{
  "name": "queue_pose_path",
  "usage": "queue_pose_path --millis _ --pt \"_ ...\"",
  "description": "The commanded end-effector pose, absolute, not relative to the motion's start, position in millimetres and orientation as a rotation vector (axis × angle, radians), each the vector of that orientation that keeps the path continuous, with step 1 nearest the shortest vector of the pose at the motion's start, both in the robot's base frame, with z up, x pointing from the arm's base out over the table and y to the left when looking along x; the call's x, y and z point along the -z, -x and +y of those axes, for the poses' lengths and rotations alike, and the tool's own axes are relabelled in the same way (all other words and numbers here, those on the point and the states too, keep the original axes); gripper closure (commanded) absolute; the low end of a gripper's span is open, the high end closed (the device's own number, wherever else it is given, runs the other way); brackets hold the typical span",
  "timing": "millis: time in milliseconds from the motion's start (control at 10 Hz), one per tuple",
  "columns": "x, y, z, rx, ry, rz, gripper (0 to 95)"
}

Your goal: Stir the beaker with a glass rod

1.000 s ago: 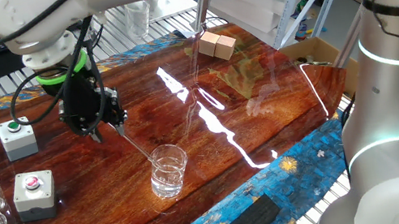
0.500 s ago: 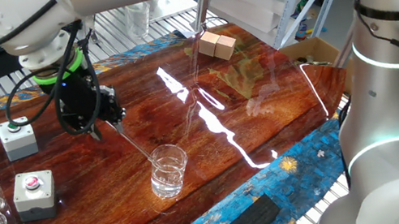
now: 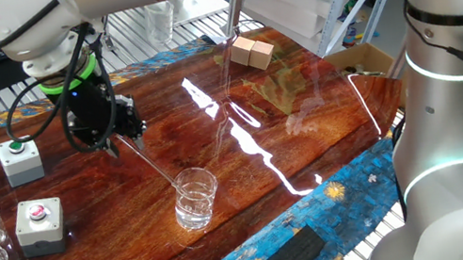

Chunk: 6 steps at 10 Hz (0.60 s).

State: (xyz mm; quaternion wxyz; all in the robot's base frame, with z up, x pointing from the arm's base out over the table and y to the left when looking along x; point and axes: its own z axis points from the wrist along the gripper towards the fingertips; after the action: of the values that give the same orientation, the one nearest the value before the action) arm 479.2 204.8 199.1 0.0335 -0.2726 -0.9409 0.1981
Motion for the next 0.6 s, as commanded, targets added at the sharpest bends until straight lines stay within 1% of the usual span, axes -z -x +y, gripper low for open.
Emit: queue_pose_path --millis 100,300,400,600 --pt "-199.9 -478.8 202.5 -0.609 0.836 -2.892 76.0" --pt "-201.4 -479.1 200.2 -0.616 0.826 -2.895 76.0" --pt "-203.9 -478.6 198.3 -0.618 0.81 -2.897 95.0" --pt "-208.7 -477.1 195.3 -0.615 0.783 -2.902 95.0"
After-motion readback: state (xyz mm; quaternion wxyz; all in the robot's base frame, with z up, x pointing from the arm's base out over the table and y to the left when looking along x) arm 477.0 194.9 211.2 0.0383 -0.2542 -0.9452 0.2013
